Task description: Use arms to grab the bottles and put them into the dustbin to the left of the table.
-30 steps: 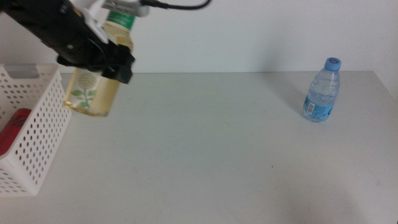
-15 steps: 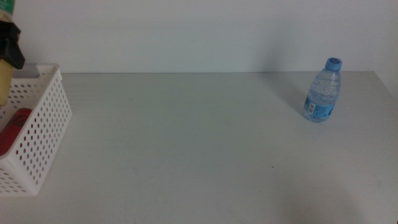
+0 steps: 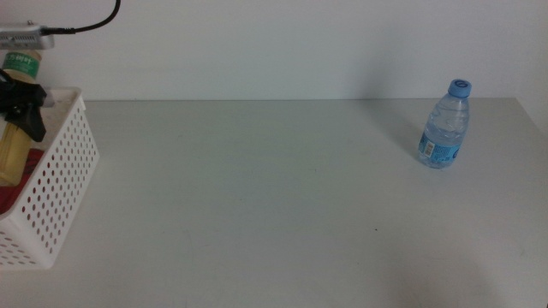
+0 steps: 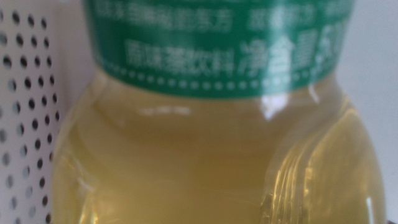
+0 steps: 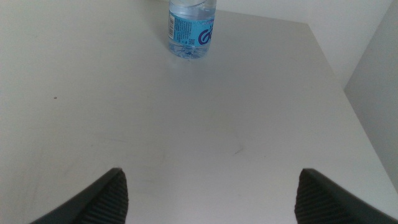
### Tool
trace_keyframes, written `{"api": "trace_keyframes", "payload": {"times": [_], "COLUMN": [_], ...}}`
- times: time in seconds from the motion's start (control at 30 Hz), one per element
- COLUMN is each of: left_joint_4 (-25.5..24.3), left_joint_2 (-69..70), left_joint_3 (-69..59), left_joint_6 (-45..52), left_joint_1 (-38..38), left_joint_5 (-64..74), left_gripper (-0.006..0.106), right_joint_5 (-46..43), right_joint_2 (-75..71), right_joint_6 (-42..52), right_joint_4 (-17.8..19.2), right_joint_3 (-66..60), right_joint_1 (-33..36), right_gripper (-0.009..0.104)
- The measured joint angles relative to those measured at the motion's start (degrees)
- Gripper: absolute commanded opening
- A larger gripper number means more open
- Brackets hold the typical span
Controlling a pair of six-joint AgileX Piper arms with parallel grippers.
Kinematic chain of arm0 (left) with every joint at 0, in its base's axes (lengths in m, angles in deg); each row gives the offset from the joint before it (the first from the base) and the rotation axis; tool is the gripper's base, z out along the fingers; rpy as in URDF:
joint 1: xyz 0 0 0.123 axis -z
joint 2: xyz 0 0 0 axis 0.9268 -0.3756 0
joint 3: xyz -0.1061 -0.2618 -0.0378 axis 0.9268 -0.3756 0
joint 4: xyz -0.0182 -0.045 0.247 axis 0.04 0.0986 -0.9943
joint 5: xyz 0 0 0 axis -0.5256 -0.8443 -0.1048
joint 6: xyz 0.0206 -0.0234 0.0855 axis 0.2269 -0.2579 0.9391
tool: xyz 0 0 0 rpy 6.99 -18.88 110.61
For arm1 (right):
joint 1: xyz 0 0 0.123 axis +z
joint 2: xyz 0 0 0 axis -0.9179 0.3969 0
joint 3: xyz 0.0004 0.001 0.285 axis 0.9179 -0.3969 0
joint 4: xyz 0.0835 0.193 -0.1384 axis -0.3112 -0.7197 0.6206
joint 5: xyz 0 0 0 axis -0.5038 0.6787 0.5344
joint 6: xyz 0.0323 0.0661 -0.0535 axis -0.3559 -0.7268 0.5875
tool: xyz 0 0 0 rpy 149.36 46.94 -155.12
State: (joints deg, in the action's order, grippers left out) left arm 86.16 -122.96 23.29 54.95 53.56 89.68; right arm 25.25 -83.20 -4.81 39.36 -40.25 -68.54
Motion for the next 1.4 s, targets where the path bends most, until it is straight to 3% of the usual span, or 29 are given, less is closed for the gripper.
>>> {"api": "trace_keyframes", "payload": {"times": [0.67,0.83,1.0,1.13,1.4], "left_joint_4": [-1.7,-1.7,-1.6,-2.0,-4.1], "left_joint_2": [0.0,0.0,0.0,0.1,0.3], "left_joint_3": [-11.9,-13.4,-13.7,-13.7,-11.0], "left_joint_6": [-1.7,-1.7,-1.7,-1.3,-1.9], "left_joint_1": [0.0,0.0,0.0,0.0,0.1], "left_joint_5": [-1.7,-3.0,-3.4,-4.0,-1.7], "left_gripper": [0.002,0.022,0.064,0.09,0.093], "right_joint_5": [0.0,0.0,0.0,0.0,0.0], "right_joint_2": [0.0,0.0,0.0,0.0,0.0], "right_joint_6": [0.0,0.0,0.0,0.0,0.0], "right_joint_4": [0.0,0.0,0.0,0.0,0.0], "right_joint_3": [0.0,0.0,0.0,0.0,0.0], "right_joint_1": [0.0,0.0,0.0,0.0,0.0], "right_gripper": [0.087,0.087,0.087,0.087,0.087]}}
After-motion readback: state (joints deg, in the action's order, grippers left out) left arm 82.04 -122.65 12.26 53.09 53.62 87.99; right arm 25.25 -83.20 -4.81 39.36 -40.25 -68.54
